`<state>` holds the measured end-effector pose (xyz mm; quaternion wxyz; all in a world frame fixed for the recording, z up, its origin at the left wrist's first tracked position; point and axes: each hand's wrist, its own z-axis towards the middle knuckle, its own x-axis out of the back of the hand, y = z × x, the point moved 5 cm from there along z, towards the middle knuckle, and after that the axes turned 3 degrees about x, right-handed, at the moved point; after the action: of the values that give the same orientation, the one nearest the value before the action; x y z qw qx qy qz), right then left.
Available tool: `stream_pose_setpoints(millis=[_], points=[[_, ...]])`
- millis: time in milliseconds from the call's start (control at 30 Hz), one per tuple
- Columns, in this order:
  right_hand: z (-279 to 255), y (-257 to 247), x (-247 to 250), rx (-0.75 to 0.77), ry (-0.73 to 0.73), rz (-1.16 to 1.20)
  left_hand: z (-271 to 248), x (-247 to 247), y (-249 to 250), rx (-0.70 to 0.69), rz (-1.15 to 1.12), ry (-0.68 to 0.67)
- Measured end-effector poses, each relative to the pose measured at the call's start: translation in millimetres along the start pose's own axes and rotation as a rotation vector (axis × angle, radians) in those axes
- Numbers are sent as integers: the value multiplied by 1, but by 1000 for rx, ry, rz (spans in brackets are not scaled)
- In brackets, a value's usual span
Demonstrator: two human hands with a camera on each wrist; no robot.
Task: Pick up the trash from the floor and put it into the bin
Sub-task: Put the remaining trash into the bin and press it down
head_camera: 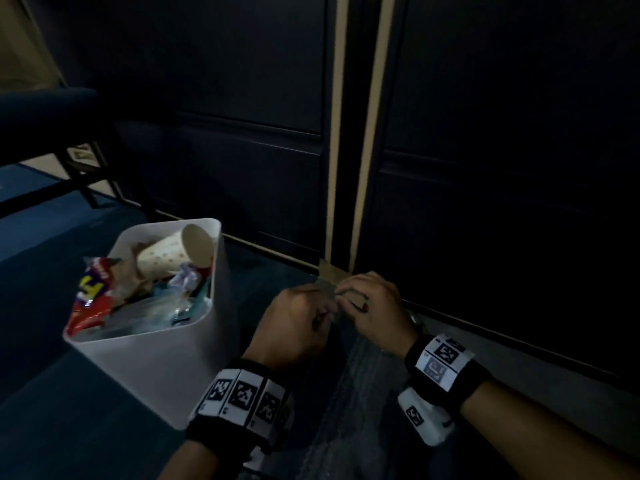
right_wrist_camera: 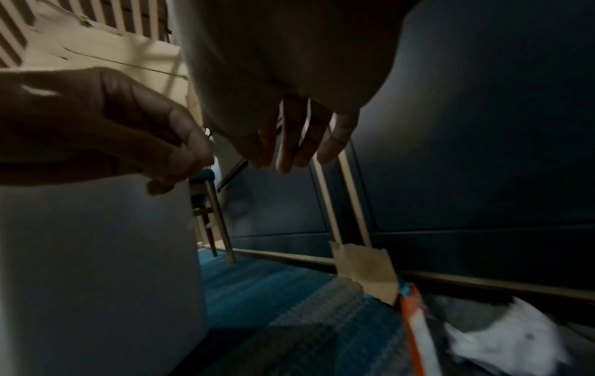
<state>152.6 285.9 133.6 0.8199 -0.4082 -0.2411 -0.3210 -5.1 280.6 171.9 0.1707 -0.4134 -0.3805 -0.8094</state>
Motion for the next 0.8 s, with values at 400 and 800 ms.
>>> stream_pose_setpoints(millis=[400,800], points=[[-66,123,14,-327,-115,-69,37,-158,-35,95,146,-454],[-114,216,-33,-570,-340,-141,40,-250,-69,346,230,-676]])
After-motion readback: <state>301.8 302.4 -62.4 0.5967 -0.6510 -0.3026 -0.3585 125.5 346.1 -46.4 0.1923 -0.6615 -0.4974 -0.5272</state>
